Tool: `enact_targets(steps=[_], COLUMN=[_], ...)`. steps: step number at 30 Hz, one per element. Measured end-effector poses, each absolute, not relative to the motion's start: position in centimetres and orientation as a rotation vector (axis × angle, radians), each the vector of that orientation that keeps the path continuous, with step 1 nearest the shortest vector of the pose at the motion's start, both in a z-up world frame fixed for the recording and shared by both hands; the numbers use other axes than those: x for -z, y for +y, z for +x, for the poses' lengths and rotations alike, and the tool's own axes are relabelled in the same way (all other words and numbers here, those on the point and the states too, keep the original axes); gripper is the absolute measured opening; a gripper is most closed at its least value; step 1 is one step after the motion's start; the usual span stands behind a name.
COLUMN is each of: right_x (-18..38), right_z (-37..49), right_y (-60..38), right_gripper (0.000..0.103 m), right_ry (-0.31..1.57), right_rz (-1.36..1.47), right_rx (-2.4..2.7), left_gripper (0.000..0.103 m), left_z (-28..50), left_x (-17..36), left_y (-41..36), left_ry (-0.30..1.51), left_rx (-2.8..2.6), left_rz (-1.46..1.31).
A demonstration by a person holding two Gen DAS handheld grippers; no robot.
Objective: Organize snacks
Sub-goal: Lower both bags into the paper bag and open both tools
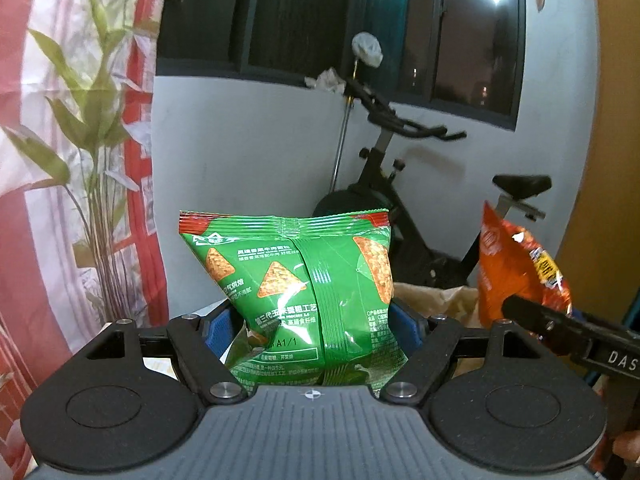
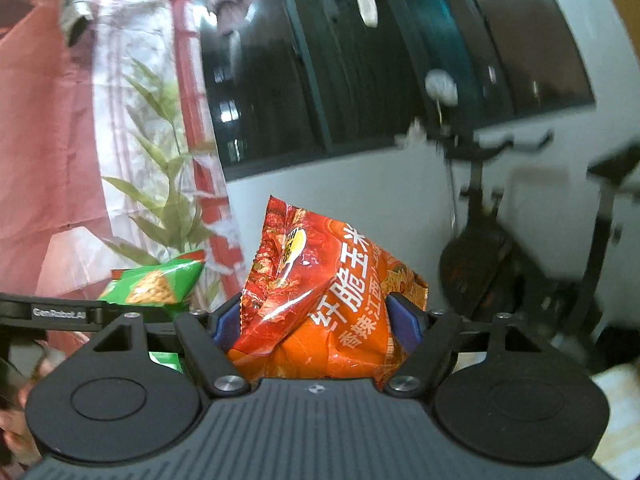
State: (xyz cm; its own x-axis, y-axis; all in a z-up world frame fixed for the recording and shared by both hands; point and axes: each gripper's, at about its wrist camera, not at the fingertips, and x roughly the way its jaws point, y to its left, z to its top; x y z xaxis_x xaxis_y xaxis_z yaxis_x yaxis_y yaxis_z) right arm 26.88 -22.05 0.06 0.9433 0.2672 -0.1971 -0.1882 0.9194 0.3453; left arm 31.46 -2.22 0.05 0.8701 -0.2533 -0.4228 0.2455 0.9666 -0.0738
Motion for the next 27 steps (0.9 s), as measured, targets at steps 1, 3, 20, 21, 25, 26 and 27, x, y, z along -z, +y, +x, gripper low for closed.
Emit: enact_targets(steps=[1, 3, 20, 21, 25, 26, 27], right_x=[0.4, 1.5, 2.6, 2.4, 1.8, 1.7, 1.6], right_z=[27.5, 28.8, 27.9, 27.5, 25.5, 25.1, 24.5], right_y=[-22.3, -22.8, -25.5, -25.5, -24.9, -24.8, -24.7], right_gripper=[0.076, 0.076, 0.092, 0.092, 0.092, 0.092, 0.092], right_ry=[0.268, 0.327, 0.481, 0.479, 0.463, 0.458, 0.453], right_rz=[0.348, 0.382, 0.423, 0.41, 0.339, 0.325, 0.311], right_rx=[-0.236, -0.233, -0.136, -0.134, -0.117, -0.116, -0.112], left_gripper=[0.08, 0.08, 0.083, 0.083, 0.083, 0.083, 0.083], left_z=[32.0, 33.1, 34.0, 33.5, 31.7, 31.3, 30.8], left_x=[0.2, 0.9, 1.5, 1.3, 0.6, 0.5, 0.4], left_y=[-2.4, -2.7, -3.0, -2.9, -2.0, -1.7, -1.4], left_ry=[0.455, 0.479, 0.553, 0.551, 0.537, 0.537, 0.539], left_rx=[0.263, 0.274, 0.299, 0.302, 0.311, 0.313, 0.314], left_rz=[-0.015, -0.008, -0.019, -0.012, -0.016, -0.022, -0.028])
